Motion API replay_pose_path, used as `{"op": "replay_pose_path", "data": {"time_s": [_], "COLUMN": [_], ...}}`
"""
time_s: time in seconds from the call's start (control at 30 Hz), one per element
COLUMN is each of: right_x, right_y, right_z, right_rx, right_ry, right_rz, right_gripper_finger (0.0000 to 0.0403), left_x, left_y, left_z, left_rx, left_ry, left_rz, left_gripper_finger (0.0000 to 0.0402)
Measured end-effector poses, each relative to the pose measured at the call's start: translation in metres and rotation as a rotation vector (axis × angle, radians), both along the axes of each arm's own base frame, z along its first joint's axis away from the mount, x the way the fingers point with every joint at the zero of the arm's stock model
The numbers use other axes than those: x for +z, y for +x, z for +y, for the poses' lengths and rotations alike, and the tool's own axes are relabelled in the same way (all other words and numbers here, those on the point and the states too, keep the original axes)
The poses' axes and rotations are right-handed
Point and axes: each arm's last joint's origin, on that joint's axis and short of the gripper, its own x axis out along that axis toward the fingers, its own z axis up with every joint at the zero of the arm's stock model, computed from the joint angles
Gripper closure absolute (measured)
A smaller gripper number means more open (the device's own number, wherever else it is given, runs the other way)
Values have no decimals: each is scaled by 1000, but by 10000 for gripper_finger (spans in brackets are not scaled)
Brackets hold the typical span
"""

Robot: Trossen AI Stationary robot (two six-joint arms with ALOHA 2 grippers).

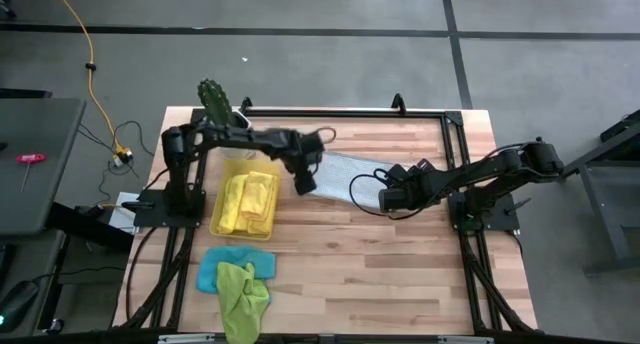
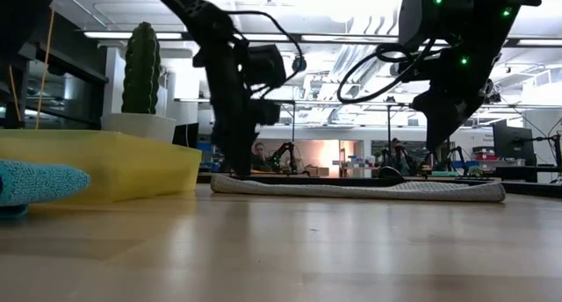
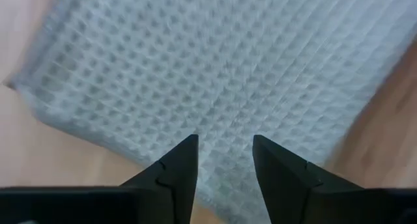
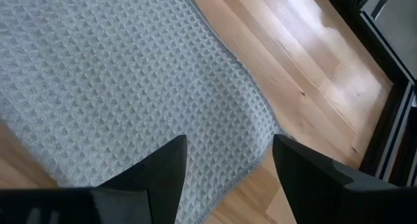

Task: Fold microfiber towels
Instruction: Fold the gray microfiber towel

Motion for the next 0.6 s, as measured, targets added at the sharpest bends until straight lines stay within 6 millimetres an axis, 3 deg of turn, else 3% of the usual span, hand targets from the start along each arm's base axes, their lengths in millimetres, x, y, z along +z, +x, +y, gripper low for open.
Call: {"op": "replay_pose_path", "data": {"time_s": [0.13,0.4,0.6], "right_x": [0,-1,-30], "right_y": [0,-1,-19], "right_z": [0,1,-4], "right_rx": [0,2,-72], "right_ry": [0,44,128], "right_rz": [-4,18,56], "right_gripper_finger": [183,183,183], "left_x": [-16,-21,-22], "left_y": [0,2,3], "left_z": [-17,-41,-50], "left_rx": [5,6,10], "left_ry": [3,52,77], "left_rz": [-9,35,56], "left_gripper_finger": [279,291,291]}}
